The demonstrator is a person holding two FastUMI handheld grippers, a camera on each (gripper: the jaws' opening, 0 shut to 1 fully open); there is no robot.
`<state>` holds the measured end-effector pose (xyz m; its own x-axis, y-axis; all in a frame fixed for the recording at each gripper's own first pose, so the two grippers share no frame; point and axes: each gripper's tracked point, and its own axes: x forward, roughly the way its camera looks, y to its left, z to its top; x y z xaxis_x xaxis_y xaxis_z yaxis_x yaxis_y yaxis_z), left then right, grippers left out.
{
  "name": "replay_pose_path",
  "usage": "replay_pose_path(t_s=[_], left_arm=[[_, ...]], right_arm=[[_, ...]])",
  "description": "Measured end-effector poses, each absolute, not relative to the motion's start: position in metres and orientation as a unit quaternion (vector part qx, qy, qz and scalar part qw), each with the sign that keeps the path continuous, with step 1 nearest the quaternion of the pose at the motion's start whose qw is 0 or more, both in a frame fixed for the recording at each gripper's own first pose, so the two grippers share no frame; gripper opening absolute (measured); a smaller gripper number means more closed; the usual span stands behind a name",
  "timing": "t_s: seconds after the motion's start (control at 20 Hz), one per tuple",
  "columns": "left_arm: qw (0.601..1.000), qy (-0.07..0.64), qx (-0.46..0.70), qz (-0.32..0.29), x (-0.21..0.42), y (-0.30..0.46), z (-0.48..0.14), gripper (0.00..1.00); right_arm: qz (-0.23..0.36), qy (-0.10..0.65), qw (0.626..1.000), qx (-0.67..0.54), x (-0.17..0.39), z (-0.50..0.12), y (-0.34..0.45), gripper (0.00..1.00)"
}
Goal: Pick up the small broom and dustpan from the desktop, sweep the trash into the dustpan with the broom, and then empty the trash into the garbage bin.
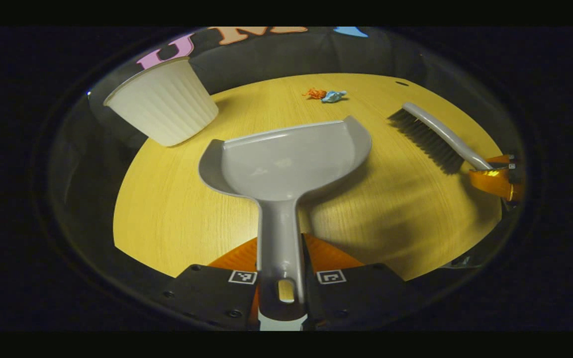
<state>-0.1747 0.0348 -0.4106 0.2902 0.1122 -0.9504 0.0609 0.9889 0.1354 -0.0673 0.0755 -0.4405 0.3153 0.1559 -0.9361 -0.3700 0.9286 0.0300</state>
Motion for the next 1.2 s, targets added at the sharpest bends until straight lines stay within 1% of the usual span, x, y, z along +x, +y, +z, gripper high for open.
replay_pose_path(t_s=[0.05,0.1,0.15,0.35,0.45,0.55,0.7,0.8,0.9,1.0,1.2], left_arm=[[0.801,0.594,0.07,0.012,-0.171,0.034,-0.408,0.28],[0.809,0.584,0.067,0.002,-0.163,0.031,-0.406,0.28],[0.812,0.58,0.069,-0.005,-0.158,0.031,-0.403,0.27],[0.827,0.554,0.093,-0.028,-0.127,0.033,-0.394,0.27],[0.825,0.554,0.103,-0.037,-0.119,0.032,-0.393,0.26],[0.823,0.556,0.109,-0.05,-0.11,0.031,-0.393,0.27],[0.815,0.562,0.123,-0.069,-0.098,0.03,-0.408,0.27],[0.809,0.566,0.135,-0.08,-0.093,0.03,-0.413,0.27],[0.807,0.567,0.14,-0.089,-0.089,0.027,-0.419,0.26],[0.803,0.571,0.138,-0.1,-0.088,0.025,-0.424,0.27],[0.788,0.588,0.148,-0.104,-0.097,0.028,-0.433,0.27]], right_arm=[[0.164,0.563,0.805,-0.091,-0.066,-0.435,0.074,0.08],[0.162,0.556,0.811,-0.084,-0.062,-0.43,0.072,0.08],[0.161,0.547,0.817,-0.08,-0.055,-0.426,0.07,0.04],[0.154,0.532,0.829,-0.077,-0.021,-0.425,0.063,0.05],[0.152,0.518,0.837,-0.089,0.01,-0.422,0.057,0.05],[0.151,0.505,0.844,-0.098,0.05,-0.418,0.056,0.04],[0.157,0.489,0.848,-0.13,0.111,-0.409,0.053,0.04],[0.17,0.492,0.842,-0.144,0.146,-0.413,0.068,0.04],[0.188,0.501,0.829,-0.163,0.167,-0.429,0.087,0.04],[0.209,0.5,0.819,-0.19,0.184,-0.439,0.102,0.04],[0.246,0.513,0.786,-0.243,0.198,-0.459,0.125,0.04]])
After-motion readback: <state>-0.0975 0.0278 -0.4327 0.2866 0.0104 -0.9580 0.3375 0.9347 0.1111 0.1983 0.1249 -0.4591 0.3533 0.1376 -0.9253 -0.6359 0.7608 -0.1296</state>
